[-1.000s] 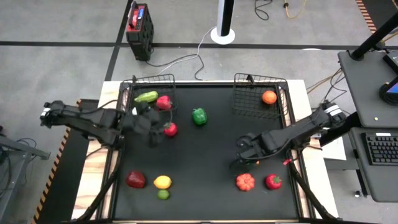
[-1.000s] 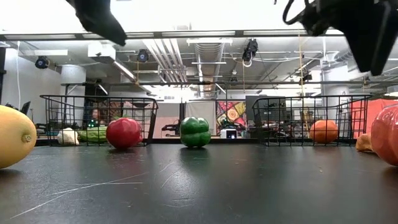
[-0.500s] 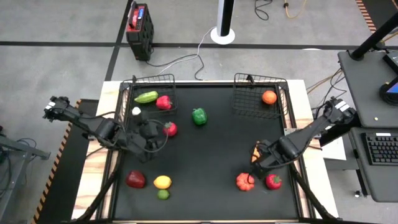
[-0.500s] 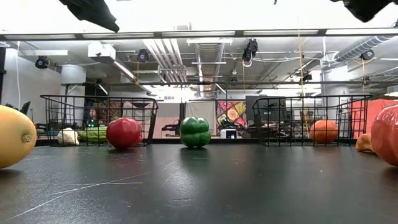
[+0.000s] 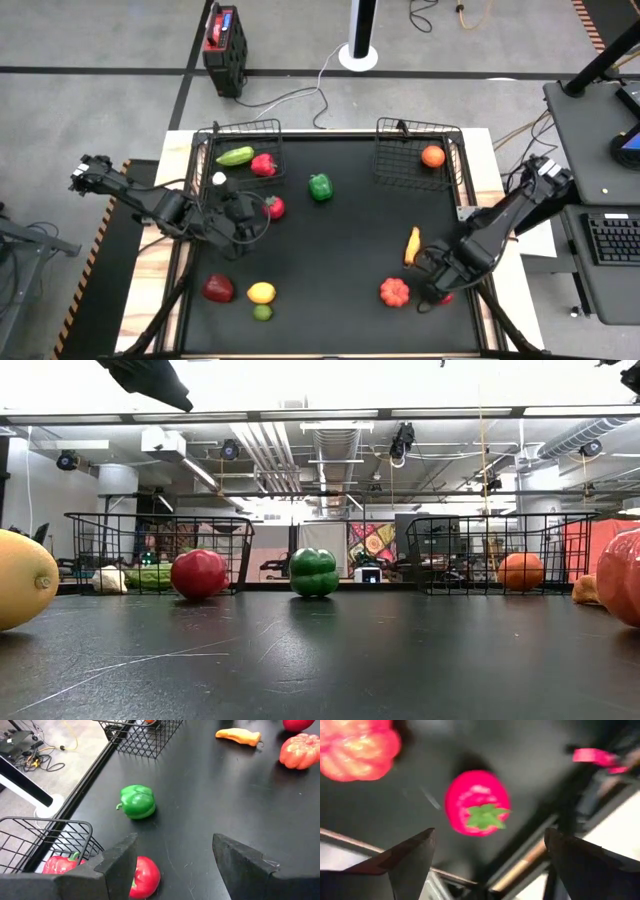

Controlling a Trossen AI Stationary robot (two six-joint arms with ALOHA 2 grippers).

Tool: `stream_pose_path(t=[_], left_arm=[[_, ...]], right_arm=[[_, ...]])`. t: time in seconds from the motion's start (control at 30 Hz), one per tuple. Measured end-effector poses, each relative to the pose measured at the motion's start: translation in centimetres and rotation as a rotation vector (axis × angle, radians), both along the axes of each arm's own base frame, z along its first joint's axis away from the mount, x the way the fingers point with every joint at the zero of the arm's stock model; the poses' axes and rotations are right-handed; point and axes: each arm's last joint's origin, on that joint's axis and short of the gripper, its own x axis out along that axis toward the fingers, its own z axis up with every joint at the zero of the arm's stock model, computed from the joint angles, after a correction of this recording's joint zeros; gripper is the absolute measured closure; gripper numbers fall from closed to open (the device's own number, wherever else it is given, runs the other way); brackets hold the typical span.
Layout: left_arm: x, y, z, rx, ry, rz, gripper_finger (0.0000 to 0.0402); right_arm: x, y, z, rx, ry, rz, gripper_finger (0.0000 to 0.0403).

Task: Sort produce into baskets
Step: Put the bottom tomato into the right wire basket

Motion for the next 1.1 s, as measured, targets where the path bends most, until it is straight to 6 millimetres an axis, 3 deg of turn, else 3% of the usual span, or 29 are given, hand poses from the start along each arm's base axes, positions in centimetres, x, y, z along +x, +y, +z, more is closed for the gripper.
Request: stream_pose_path(t=[0.17,0.67,1.1], left_arm=[[0.0,0.0,0.0,0.0,0.0,0.0,0.0164],[0.0,0.0,0.0,0.009,-0.009,0.014,0.0164],[0.1,0.0,0.1,0.0,-0.019,0.019,0.0164]], right_arm=[[-1.1,0.5,-1.1,0.035,-0.092,-0.05,0.0037],[-3.3,1.6,-4.3,0.025,-0.1,-0.08,0.0037],[-3.9,1.8,-4.8,-0.005,-0.126,-0.103,0.0037]])
